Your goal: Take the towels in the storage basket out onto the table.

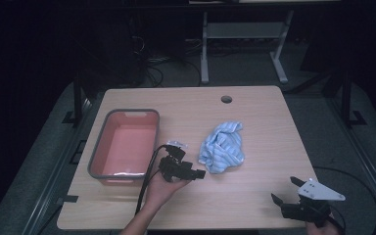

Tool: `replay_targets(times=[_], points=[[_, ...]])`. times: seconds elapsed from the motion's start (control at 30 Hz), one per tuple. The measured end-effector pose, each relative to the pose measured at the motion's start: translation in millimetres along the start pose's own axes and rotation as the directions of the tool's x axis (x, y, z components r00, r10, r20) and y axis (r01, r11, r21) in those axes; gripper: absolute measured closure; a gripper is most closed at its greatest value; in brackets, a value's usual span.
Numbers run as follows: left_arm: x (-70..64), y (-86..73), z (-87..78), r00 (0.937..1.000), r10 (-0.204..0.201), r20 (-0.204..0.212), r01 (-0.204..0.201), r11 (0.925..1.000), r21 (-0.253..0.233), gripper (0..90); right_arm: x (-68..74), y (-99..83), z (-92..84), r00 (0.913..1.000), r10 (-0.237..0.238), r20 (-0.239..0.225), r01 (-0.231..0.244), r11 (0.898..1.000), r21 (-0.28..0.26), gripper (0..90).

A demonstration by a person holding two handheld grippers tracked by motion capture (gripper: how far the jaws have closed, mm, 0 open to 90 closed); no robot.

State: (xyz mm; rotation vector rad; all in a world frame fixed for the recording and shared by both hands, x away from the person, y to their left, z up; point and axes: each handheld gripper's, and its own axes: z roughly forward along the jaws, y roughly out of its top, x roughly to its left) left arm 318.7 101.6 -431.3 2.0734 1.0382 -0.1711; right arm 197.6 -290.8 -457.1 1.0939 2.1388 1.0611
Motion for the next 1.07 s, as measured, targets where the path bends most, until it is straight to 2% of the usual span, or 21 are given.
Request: replay_targets(times=[0.23, 0.43, 0.7, 0.83, 1.07], points=[[-4.3, -8.2, -1.8, 0.9998, 0.015, 0.01, -0.015, 0.9999, 0.004, 28.6, -0.4, 0.0, 0.5, 1.0, -0.009, 0.003, 0.009, 1.0, 0.001, 13.6], [-4.2, -15.7, -2.3, 0.9997, 0.008, 0.023, -0.008, 1.0, 0.003, 28.4, -0.4, -0.3, 0.0, 1.0, -0.005, 0.005, 0.005, 1.0, -0.002, 13.6], [-6.2, -24.0, -5.0, 0.9996, 0.021, 0.019, -0.021, 0.9998, -0.006, 28.4, -0.5, -0.9, -0.3, 1.0, 0.001, 0.007, -0.001, 1.0, -0.002, 13.6], [-11.1, -30.8, -8.5, 0.999, 0.045, 0.005, -0.045, 0.9989, -0.017, 28.2, 0.1, -1.1, 0.1, 0.9999, -0.008, 0.006, 0.008, 1.0, -0.001, 13.6], [-18.5, -45.9, -8.6, 0.9972, 0.074, 0.014, -0.073, 0.9969, -0.03, 27.9, 3.0, -0.3, 0.7, 0.9999, -0.015, 0.0, 0.015, 1.0, 0.001, 13.6]])
